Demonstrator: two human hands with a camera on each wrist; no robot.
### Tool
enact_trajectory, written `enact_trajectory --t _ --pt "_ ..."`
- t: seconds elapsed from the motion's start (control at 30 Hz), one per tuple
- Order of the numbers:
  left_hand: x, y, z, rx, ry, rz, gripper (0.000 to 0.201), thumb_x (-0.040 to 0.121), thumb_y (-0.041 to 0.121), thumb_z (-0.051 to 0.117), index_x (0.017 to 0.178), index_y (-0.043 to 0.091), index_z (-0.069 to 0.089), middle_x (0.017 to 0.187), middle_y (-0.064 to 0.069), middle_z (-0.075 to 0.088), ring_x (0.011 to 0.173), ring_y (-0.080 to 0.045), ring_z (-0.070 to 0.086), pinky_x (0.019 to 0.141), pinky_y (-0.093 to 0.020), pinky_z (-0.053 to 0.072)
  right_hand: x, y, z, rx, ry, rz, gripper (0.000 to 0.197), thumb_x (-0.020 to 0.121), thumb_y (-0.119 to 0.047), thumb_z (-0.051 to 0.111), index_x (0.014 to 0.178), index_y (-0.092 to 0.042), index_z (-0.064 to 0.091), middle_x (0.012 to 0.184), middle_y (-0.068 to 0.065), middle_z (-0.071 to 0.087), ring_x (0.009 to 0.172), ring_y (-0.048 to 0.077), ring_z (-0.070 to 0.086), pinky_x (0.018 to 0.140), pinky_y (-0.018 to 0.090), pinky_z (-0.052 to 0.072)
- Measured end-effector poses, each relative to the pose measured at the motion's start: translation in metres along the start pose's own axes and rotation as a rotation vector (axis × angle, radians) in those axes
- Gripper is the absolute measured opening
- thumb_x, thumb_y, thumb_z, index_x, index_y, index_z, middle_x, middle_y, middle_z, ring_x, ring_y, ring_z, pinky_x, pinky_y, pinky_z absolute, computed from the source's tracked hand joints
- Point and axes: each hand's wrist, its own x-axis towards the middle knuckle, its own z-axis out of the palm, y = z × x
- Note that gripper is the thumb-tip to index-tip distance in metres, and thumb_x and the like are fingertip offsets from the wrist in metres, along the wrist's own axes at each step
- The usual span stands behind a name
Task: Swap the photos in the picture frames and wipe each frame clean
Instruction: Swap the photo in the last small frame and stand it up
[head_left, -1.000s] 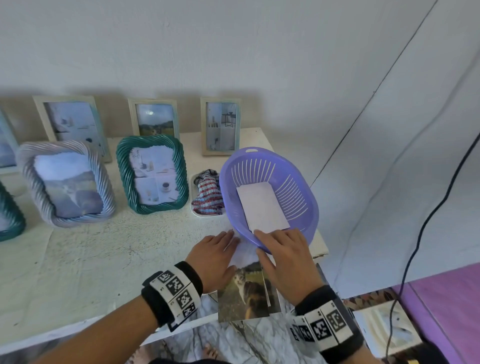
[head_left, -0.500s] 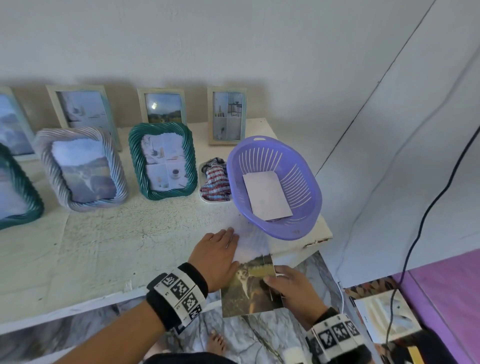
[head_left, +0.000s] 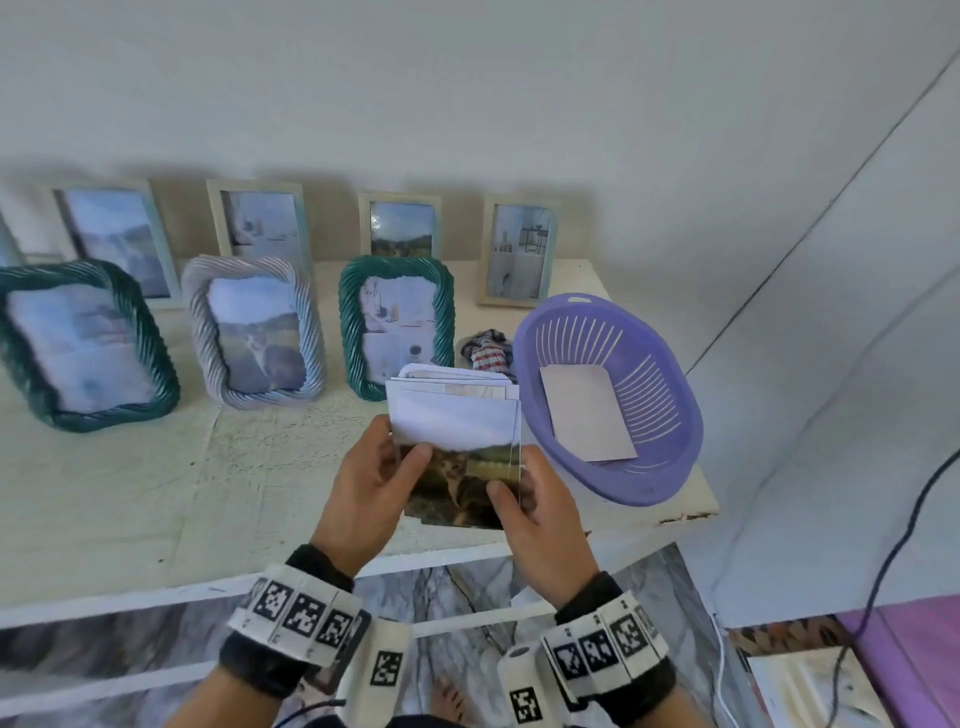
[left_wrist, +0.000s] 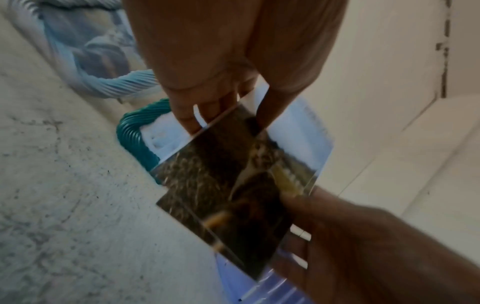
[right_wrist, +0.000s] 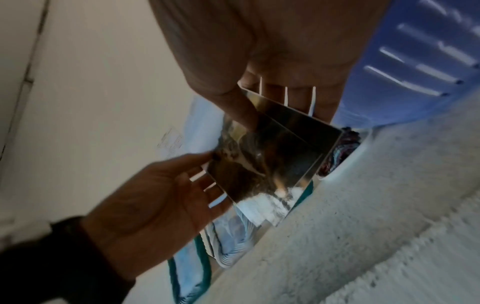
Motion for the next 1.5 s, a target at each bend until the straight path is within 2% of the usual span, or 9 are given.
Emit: enact_trajectory --t 0.13,0.23,0.4,0.6,0.87,1.0,1.17,1.37,1.5 --pt "0.002 -0.015 0.005 0.056 0.067 0.178 0.025 0.096 0.03 0.05 0.114 0.014 0.054 0.1 -0.008 0.065 0.093 -0.033 0.061 0.081 -0.047 0.053 0.013 0.0 0.017 -0.135 0.109 -0.098 0.033 0.096 -0.021 0.046 0.129 -0.021 0.045 0.117 -0.018 0.06 0.108 0.005 0.059 0.089 0.029 0.051" --pt "0.0 -0.031 0.013 0.106 0.061 0.144 0.026 0.094 0.031 0.047 0.111 0.013 0.052 0.096 0.008 0.065 0.089 -0.014 0.063 0.076 -0.033 0.053 0.016 0.013 0.028 -0.145 0.134 -0.073 0.027 0.094 -0.017 0.045 0.118 -0.029 0.044 0.108 -0.007 0.063 0.099 0.006 0.061 0.084 0.032 0.052" --pt "-0.004 -0.047 0.024 0.099 0.036 0.056 0.031 0.09 0.022 0.052 0.119 0.013 0.047 0.098 0.011 0.066 0.091 -0.007 0.065 0.078 -0.022 0.051 0.012 0.026 0.038 -0.166 0.111 -0.006 0.045 0.096 -0.008 0.044 0.118 -0.046 0.034 0.11 -0.016 0.06 0.096 0.0 0.061 0.081 0.017 0.049" --pt "0.003 -0.024 0.029 0.029 0.032 -0.037 0.044 0.083 0.052 0.055 0.118 0.027 0.052 0.105 0.01 0.068 0.099 -0.007 0.065 0.086 -0.035 0.055 0.011 0.002 0.016 -0.215 0.146 -0.055 0.025 0.093 -0.02 0.041 0.118 -0.024 0.039 0.102 -0.005 0.064 0.087 0.011 0.063 0.072 0.036 0.053" --pt "0.051 -0.003 0.069 0.235 -0.139 -0.062 0.037 0.097 0.032 0.053 0.133 0.025 0.046 0.108 0.007 0.062 0.087 0.002 0.06 0.067 -0.006 0.043 0.059 -0.038 -0.123 -0.365 0.236 0.132 0.022 0.095 -0.007 0.043 0.112 -0.021 0.041 0.102 0.003 0.064 0.087 0.022 0.064 0.074 0.042 0.055" --pt "0.064 -0.013 0.09 0.275 -0.219 -0.165 0.041 0.096 0.033 0.056 0.133 0.018 0.047 0.107 0.0 0.066 0.089 -0.014 0.065 0.077 -0.027 0.052 0.108 -0.01 -0.17 -0.619 0.013 0.329 0.023 0.091 -0.013 0.049 0.112 -0.021 0.042 0.103 0.01 0.064 0.088 0.029 0.064 0.082 0.045 0.052" --pt "0.064 -0.016 0.098 0.195 -0.233 -0.179 0.037 0.095 0.028 0.058 0.13 0.021 0.048 0.091 0.006 0.067 0.081 -0.01 0.069 0.079 -0.037 0.058 0.14 0.004 -0.169 -0.786 -0.282 0.421 0.024 0.092 -0.015 0.056 0.113 -0.008 0.047 0.11 0.016 0.061 0.096 0.031 0.061 0.085 0.039 0.049" --pt "0.063 -0.012 0.101 0.087 -0.233 -0.234 0.034 0.096 0.022 0.057 0.127 0.023 0.046 0.09 -0.001 0.071 0.08 -0.011 0.071 0.073 -0.033 0.059 0.149 0.01 -0.164 -0.862 -0.288 0.448 0.044 0.086 -0.03 0.066 0.123 -0.009 0.054 0.116 0.007 0.062 0.095 0.023 0.06 0.077 0.028 0.043" --pt "0.066 -0.009 0.103 -0.091 -0.21 -0.309 0.031 0.095 0.015 0.058 0.124 0.021 0.049 0.091 -0.009 0.072 0.079 -0.018 0.073 0.067 -0.03 0.059 0.135 -0.002 -0.171 -0.998 -0.246 0.39 0.057 0.093 -0.039 0.057 0.14 -0.012 0.041 0.129 0.013 0.057 0.115 0.029 0.055 0.092 0.032 0.042"
